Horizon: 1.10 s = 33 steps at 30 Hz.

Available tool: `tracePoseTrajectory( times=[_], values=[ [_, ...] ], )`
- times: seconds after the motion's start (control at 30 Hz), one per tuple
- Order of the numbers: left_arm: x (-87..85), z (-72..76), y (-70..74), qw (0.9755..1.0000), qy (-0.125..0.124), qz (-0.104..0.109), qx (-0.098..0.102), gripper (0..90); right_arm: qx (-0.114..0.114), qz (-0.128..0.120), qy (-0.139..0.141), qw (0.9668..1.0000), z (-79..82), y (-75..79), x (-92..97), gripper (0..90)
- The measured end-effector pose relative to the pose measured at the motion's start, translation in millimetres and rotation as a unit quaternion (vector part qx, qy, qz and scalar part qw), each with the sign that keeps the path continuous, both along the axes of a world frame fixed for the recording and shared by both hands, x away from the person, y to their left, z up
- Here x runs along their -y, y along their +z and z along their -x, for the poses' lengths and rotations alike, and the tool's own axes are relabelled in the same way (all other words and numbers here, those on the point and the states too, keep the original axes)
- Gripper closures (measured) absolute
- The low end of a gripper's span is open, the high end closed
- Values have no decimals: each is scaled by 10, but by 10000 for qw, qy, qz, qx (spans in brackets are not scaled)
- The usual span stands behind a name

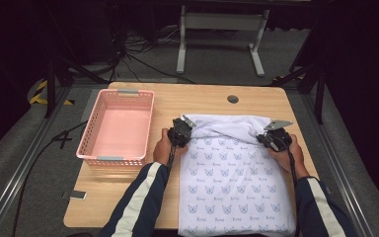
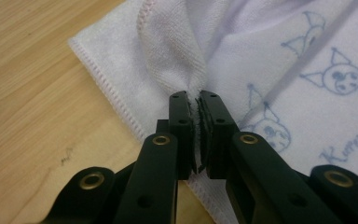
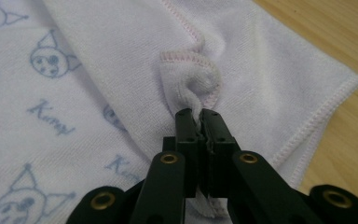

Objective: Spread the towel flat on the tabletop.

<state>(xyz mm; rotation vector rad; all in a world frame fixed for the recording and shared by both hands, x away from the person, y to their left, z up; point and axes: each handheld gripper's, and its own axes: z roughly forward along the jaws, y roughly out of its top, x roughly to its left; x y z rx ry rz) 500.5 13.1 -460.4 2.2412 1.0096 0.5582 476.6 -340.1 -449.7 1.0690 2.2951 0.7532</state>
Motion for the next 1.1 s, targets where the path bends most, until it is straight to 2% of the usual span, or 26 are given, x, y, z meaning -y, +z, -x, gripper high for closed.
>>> tracePoseTrajectory(
  times=[0.03, 0.07, 0.17, 0.2, 0.23, 0.27, 0.3, 0.33, 0.37, 0.4, 0.47, 0.5, 0.57, 0.63, 0.7, 0.77, 0.83, 0.87, 0.9, 0.93, 0.97, 1.0, 1.03, 1.07, 1.1],
  values=[
    [7, -52, 14, 10000, 46, -70, -45, 845, -30, -5, -38, 10000, -56, 7, -8, 865],
    [16, -82, 9, 9999, 79, -82, 7, 845, -36, 28, -91, 9999, -114, 11, -21, 865],
    [27, -193, 32, 9996, 266, -32, -83, 845, -25, 7, -203, 9998, -199, 12, -48, 864],
    [34, -200, 52, 9994, 330, -87, -76, 845, -29, -4, -221, 9998, -216, 17, -52, 864],
    [43, -191, 80, 9994, 328, -91, 18, 845, -16, -24, -220, 9998, -221, 28, -44, 863],
    [32, -157, 148, 9995, 276, 8, 172, 845, 40, -74, -242, 9997, -208, 51, -30, 863],
    [20, -132, 199, 9994, 216, 141, 217, 846, 209, -427, -177, 9987, -148, 156, 42, 863],
    [9, -95, 273, 9991, 162, 252, 312, 846, 209, -427, -177, 9987, -148, 156, 42, 863],
    [-16, 25, 468, 9980, -46, 297, 551, 846, 453, -663, -111, 9967, -51, 325, 125, 864],
    [-16, 25, 468, 9980, -46, 297, 551, 847, 453, -663, -111, 9967, -51, 325, 125, 864],
    [-37, 156, 635, 9966, -315, 196, 733, 847, 640, -922, 75, 9937, 73, 503, 233, 865],
    [-55, 235, 715, 9955, -422, 165, 834, 847, 666, -934, 96, 9934, 121, 558, 260, 865],
    [-132, 421, 856, 9929, -574, 381, 965, 847, 718, -1026, 385, 9914, 278, 690, 310, 865],
    [-204, 579, 911, 9894, -811, 529, 1081, 845, 850, -1038, 646, 9889, 509, 808, 333, 864],
    [-275, 813, 911, 9857, -1024, 614, 1193, 845, 804, -1112, 946, 9860, 703, 859, 351, 864],
    [-348, 1041, 873, 9816, -1234, 753, 1244, 844, 743, -1064, 1227, 9839, 955, 858, 377, 862],
    [-432, 1264, 809, 9784, -1455, 876, 1178, 844, 571, -1017, 1547, 9811, 1175, 821, 406, 861],
    [-468, 1367, 773, 9782, -1543, 843, 1102, 844, 507, -993, 1628, 9803, 1281, 797, 418, 861],
    [-495, 1440, 749, 9775, -1612, 824, 1082, 844, 403, -1087, 1739, 9779, 1376, 767, 436, 860],
    [-530, 1524, 717, 9763, -1731, 858, 976, 844, 293, -1141, 1841, 9758, 1442, 746, 447, 860],
    [-563, 1615, 676, 9746, -1906, 863, 802, 845, 227, -1097, 1901, 9754, 1527, 715, 453, 860],
    [-581, 1682, 634, 9737, -2013, 798, 716, 845, 122, -1130, 1934, 9745, 1620, 668, 462, 860],
    [-581, 1748, 580, 9725, -2122, 783, 549, 845, -40, -1148, 2027, 9725, 1686, 619, 459, 859],
    [-570, 1816, 508, 9699, -2305, 654, 428, 845, -208, -975, 2136, 9718, 1749, 564, 444, 858],
    [-552, 1865, 448, 9688, -2408, 528, 257, 844, -374, -710, 2231, 9715, 1817, 488, 421, 857]
  ],
)
